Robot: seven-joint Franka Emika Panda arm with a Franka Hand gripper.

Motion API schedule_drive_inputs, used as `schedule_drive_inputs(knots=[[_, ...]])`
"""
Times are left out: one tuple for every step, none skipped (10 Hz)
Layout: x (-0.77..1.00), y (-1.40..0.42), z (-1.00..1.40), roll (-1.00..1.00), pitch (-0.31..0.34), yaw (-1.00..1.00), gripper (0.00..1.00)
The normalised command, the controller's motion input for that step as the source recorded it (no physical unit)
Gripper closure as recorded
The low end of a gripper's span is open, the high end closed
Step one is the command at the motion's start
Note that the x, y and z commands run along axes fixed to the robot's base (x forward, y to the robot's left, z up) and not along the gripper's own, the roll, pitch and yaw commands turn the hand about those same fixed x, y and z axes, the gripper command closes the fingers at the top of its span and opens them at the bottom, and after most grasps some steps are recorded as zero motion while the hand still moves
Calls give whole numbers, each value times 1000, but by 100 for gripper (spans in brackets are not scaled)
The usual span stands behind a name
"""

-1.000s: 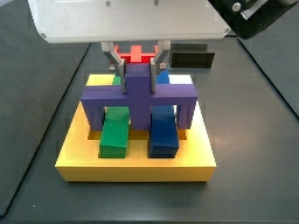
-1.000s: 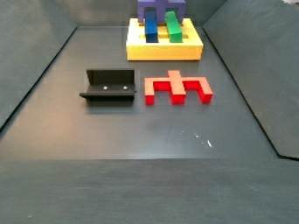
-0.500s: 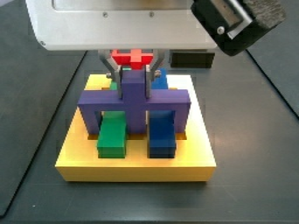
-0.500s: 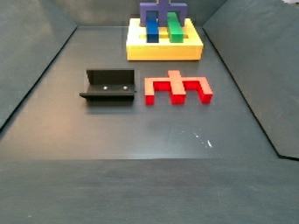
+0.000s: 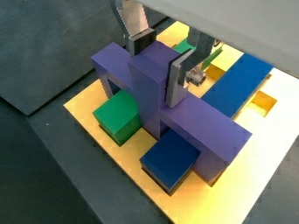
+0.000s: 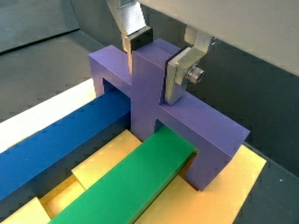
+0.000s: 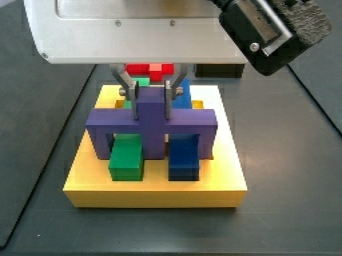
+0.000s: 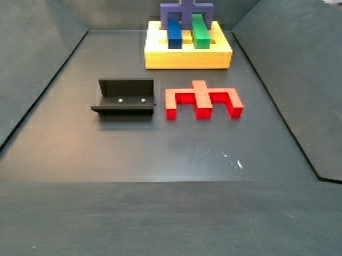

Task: Pick up the purple object. Move up. Place the purple object on the fixture. Regrasp the purple object. Move to above the board. Insert the purple object.
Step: Insert the purple object.

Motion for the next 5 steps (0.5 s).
schedule_drive_inputs(knots=[[134, 29, -180, 90, 83, 0, 100], [23, 0, -226, 131, 51, 0, 100], [9, -54, -263, 83, 3, -11, 100], [34, -80, -317, 71, 0, -9, 100], [97, -103, -571, 117, -30, 0, 100]])
